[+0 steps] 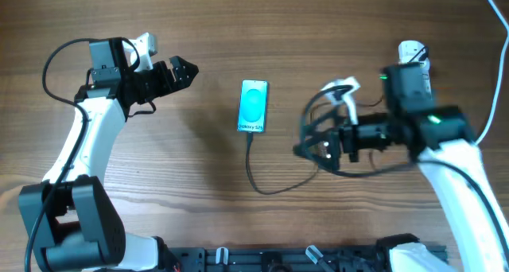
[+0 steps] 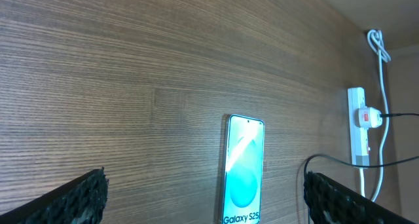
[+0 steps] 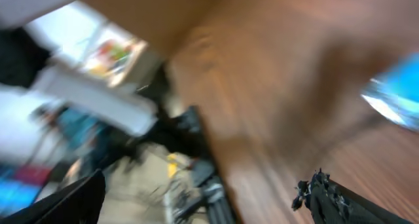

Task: Plug charger to phone and switch on socket
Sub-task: 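Move the right gripper to the white power strip's switch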

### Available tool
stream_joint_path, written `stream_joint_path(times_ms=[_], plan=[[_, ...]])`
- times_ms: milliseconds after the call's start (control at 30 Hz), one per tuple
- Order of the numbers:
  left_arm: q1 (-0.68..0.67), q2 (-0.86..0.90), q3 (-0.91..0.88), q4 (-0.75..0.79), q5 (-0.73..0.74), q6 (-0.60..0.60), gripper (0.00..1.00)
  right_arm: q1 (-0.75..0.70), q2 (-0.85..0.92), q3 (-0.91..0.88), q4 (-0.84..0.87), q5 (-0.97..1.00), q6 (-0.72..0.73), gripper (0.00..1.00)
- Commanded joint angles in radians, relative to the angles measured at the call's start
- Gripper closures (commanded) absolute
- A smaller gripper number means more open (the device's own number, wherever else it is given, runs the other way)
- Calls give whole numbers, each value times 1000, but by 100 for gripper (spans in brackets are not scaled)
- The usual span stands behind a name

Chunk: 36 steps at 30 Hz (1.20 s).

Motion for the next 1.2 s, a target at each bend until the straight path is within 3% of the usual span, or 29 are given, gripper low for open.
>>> stream_joint_path(times_ms=[0, 100, 233, 333, 600, 700, 933, 1167], plan=[[-2, -6, -1, 2, 0, 9, 0, -59, -101, -2, -19, 318, 216, 0], [-2, -6, -1, 2, 0, 9, 0, -72, -160, -2, -28, 396, 230, 0], [-2, -6, -1, 2, 0, 9, 0, -72, -153, 39, -33, 510, 375, 0], [-2, -6, -1, 2, 0, 9, 0, -72, -101, 159, -94, 554, 378, 0], [-2, -6, -1, 2, 0, 9, 0, -72, 132, 604, -348, 1048, 477, 0], [-2, -6, -1, 2, 0, 9, 0, -88, 200, 620, -341, 1167, 549, 0], [-2, -6, -1, 2, 0, 9, 0, -115, 431, 615, -363, 1254, 554, 0], [-2, -6, -1, 2, 0, 9, 0, -171, 550, 589, -361, 1365, 614, 0]])
